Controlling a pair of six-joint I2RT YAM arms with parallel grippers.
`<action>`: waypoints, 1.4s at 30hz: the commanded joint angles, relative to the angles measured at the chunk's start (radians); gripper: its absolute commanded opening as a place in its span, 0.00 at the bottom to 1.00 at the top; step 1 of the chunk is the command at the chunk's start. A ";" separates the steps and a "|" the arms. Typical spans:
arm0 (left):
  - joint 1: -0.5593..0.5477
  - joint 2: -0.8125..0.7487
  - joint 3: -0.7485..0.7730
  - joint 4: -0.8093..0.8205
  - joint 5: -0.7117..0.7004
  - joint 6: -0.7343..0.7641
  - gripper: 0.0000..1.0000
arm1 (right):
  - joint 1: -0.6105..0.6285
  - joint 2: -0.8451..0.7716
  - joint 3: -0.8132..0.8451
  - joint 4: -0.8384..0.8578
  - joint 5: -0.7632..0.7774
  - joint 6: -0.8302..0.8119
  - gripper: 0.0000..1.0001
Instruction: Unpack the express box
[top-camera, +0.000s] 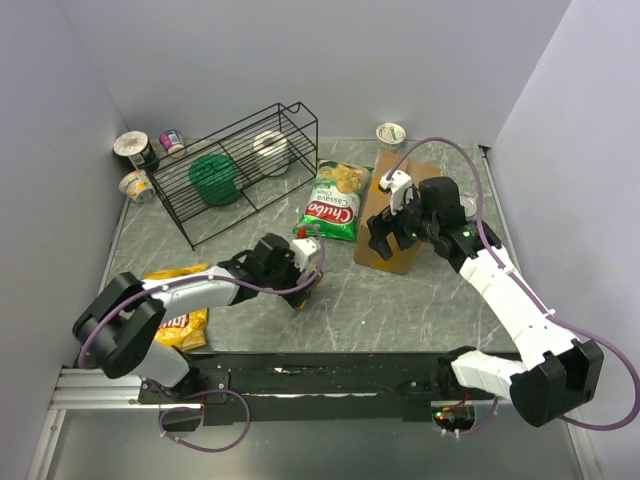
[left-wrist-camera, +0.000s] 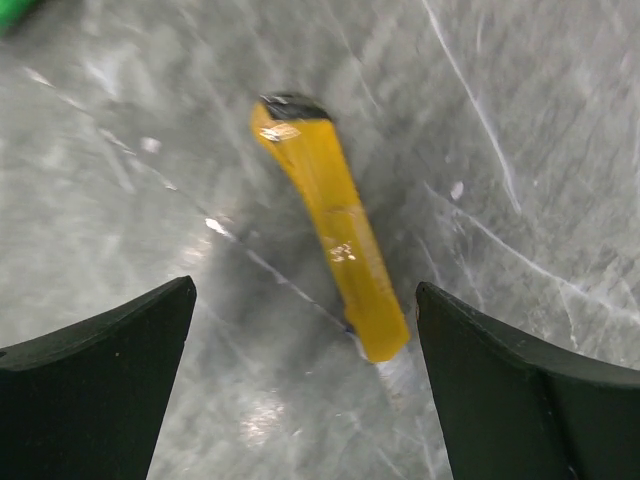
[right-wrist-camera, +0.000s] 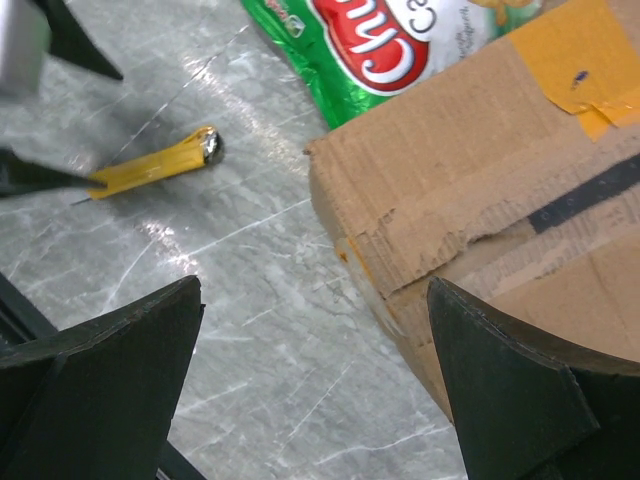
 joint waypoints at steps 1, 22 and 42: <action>-0.075 0.070 0.051 0.014 -0.090 -0.028 0.97 | -0.003 -0.023 -0.005 0.064 0.047 0.047 1.00; 0.014 0.310 0.358 -0.389 0.036 0.106 0.03 | -0.013 -0.085 0.053 0.019 0.060 -0.025 1.00; 0.338 0.450 1.050 -1.193 0.695 0.911 0.01 | 0.014 0.245 0.385 -0.261 -0.484 -0.711 0.93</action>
